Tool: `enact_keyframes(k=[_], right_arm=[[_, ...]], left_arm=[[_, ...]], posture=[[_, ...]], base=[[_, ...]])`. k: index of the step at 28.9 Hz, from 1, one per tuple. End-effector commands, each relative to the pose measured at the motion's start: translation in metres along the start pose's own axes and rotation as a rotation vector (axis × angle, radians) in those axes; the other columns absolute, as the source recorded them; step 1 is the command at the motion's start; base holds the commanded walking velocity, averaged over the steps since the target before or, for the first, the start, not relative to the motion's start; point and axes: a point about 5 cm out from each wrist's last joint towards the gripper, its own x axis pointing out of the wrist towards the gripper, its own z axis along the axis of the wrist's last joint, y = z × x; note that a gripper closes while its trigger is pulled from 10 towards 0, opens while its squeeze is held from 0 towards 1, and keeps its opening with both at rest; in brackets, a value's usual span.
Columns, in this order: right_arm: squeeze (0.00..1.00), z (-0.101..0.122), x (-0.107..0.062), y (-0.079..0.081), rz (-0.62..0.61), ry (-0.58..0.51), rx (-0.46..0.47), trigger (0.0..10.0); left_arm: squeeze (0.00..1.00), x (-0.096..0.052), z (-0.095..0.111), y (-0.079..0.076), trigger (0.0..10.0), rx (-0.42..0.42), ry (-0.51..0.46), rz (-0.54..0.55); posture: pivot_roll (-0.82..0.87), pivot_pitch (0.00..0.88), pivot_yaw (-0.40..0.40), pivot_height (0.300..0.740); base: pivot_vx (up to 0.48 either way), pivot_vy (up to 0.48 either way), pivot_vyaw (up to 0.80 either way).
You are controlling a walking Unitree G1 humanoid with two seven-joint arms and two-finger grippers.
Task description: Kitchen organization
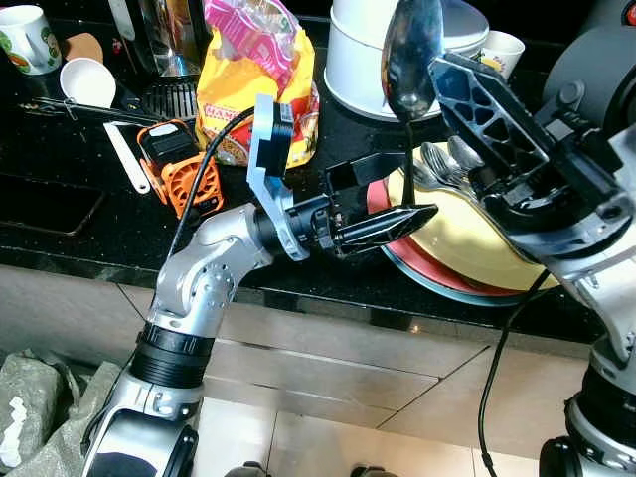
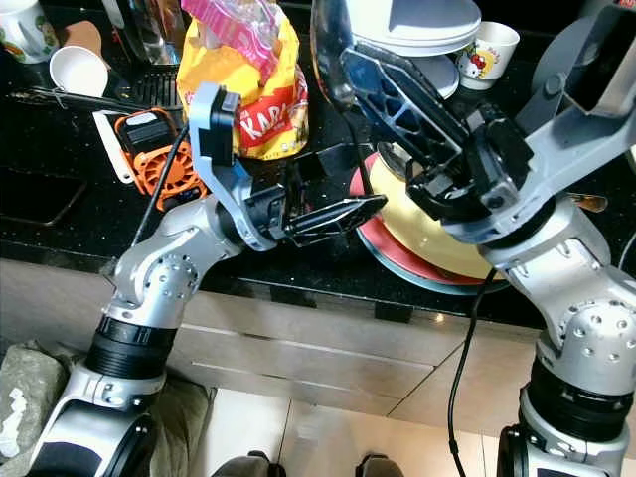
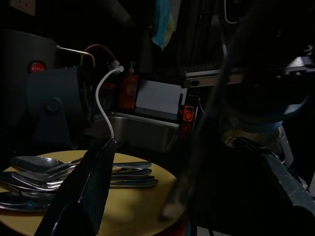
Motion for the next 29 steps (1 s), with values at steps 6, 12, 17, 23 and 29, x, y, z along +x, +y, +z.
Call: enact_keyframes(k=[6,12,17,23,29], right_arm=[[0.00,-0.0029,0.0060,0.0085,0.040,-0.001,0.005,0.0],[0.00,-0.0045,0.0058,0.0085,0.035,0.000,0.004,0.0],[0.00,-0.0052,0.0051,0.0077,0.027,0.001,0.001,0.0],[0.00,-0.0046,0.0037,0.0054,0.011,0.000,-0.009,0.0],[0.00,-0.0047,0.0026,0.0012,-0.025,0.000,-0.045,3.0]], left_arm=[[0.00,0.0069,-0.0022,-0.0116,0.0,-0.016,-0.008,-0.085],[0.00,0.0071,-0.0018,-0.0128,0.0,-0.019,-0.007,-0.095],[0.00,0.0067,-0.0010,-0.0123,0.0,-0.014,-0.008,-0.091],[0.00,0.0048,0.0012,-0.0125,0.0,-0.007,-0.008,-0.086],[0.00,0.0008,0.0028,-0.0135,0.0,0.001,-0.011,-0.069]], posture=[[0.02,0.135,0.004,0.740],[0.02,0.135,0.002,0.740],[0.02,0.133,0.001,0.740],[0.02,0.132,0.001,0.740],[0.02,0.129,-0.001,0.740]], base=[[0.000,0.000,0.00],[0.000,0.000,0.00],[0.000,0.000,0.00],[0.000,0.000,0.00],[0.000,0.000,0.00]])
